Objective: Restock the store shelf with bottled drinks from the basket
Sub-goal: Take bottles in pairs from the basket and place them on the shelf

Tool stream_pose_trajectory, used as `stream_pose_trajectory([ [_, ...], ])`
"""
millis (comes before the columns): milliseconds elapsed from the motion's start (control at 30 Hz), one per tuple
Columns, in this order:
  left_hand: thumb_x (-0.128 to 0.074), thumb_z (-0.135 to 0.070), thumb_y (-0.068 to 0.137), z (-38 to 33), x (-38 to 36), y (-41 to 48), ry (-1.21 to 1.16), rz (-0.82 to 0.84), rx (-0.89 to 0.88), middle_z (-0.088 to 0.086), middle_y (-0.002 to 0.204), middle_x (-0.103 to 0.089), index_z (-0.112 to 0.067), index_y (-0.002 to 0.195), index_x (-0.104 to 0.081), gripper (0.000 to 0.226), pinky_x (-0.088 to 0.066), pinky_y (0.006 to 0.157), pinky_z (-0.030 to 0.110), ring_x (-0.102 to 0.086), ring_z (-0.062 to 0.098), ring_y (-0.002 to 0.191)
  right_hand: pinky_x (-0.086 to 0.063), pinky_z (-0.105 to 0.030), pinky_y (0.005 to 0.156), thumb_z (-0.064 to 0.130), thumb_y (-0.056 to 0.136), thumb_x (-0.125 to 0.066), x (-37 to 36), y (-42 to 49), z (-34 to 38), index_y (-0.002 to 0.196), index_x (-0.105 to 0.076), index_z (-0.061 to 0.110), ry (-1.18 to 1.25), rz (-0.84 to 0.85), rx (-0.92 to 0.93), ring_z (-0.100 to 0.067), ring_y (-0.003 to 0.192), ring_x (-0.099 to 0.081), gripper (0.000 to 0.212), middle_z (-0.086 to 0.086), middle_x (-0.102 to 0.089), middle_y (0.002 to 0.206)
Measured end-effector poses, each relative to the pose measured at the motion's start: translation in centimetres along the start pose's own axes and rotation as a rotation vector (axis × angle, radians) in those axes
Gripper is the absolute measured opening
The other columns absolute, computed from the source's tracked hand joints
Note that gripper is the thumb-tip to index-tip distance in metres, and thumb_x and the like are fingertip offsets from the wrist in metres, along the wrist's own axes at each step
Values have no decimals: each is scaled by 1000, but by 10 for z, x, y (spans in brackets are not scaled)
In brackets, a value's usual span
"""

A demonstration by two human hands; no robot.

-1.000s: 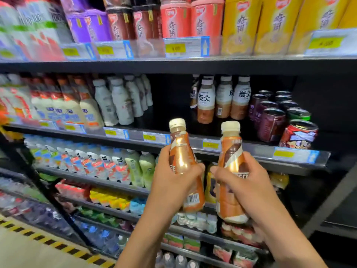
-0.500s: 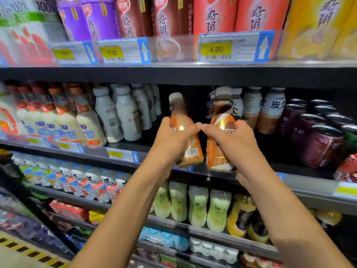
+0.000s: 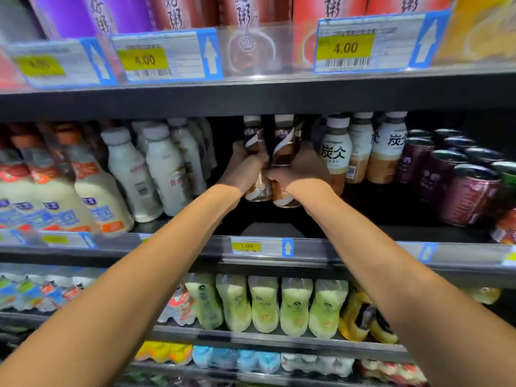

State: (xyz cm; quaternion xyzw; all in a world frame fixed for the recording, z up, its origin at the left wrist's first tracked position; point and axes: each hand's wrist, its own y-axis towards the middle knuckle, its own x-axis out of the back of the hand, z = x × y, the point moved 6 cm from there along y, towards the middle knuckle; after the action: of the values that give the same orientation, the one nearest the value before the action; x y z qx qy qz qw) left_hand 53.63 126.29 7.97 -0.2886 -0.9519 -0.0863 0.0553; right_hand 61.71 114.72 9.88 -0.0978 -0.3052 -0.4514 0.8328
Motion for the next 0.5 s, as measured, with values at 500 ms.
stream_pose_trajectory([
  [500,-66,-2,79,9,-27,70,164,70,-86,8,106,-63,-9,122,-45,48,-54,90,41,-64,25,100,-47,-38,84,33,88,-70,-12,38,-9,127,-41,9,-383,-275,166,-36,114,-59,54,-15,-63,123],
])
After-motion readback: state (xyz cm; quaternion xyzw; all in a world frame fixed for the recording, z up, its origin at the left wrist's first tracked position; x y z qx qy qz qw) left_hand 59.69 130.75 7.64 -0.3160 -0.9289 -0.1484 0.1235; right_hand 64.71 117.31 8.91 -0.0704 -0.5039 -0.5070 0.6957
